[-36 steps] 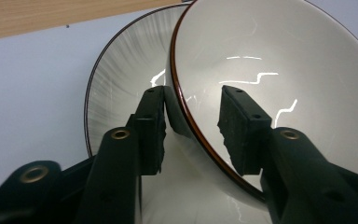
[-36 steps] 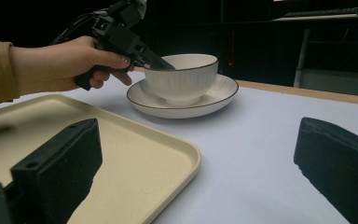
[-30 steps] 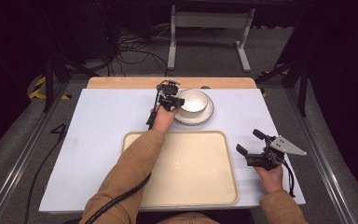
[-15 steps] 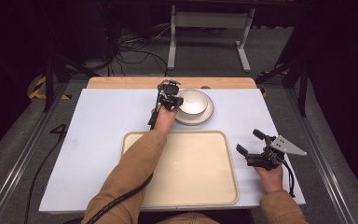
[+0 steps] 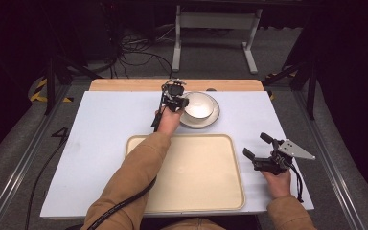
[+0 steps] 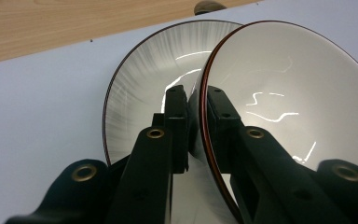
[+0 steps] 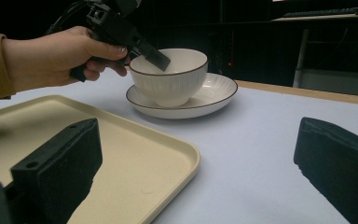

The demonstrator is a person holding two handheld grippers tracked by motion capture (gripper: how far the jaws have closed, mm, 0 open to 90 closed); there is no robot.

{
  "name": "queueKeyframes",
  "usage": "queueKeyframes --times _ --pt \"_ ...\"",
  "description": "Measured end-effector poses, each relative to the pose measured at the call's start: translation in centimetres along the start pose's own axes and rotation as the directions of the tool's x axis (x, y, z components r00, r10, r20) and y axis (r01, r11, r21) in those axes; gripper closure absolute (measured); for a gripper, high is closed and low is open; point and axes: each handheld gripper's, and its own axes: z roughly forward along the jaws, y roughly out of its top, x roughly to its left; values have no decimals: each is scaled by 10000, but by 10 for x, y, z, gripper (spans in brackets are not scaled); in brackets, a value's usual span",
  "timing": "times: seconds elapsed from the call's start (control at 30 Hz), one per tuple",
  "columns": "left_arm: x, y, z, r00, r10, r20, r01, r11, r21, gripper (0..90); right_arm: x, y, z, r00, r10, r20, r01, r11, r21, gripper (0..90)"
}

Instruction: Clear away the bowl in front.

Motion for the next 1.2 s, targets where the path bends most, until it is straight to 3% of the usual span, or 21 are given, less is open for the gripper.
queueKeyframes --times 0.43,0.93,1.2 --pt "-6 12 -26 9991 390 187 -387 9991 -176 816 0 0 0 10000 11 -7 -11 10000 10 12" --pt "2 18 -62 9962 863 151 -860 9961 -179 818 -1 0 1 10000 -1 13 1 10000 34 13" --pt "6 19 -80 9940 1038 356 -1034 9945 -151 817 0 0 1 10000 17 14 -17 10000 43 13"
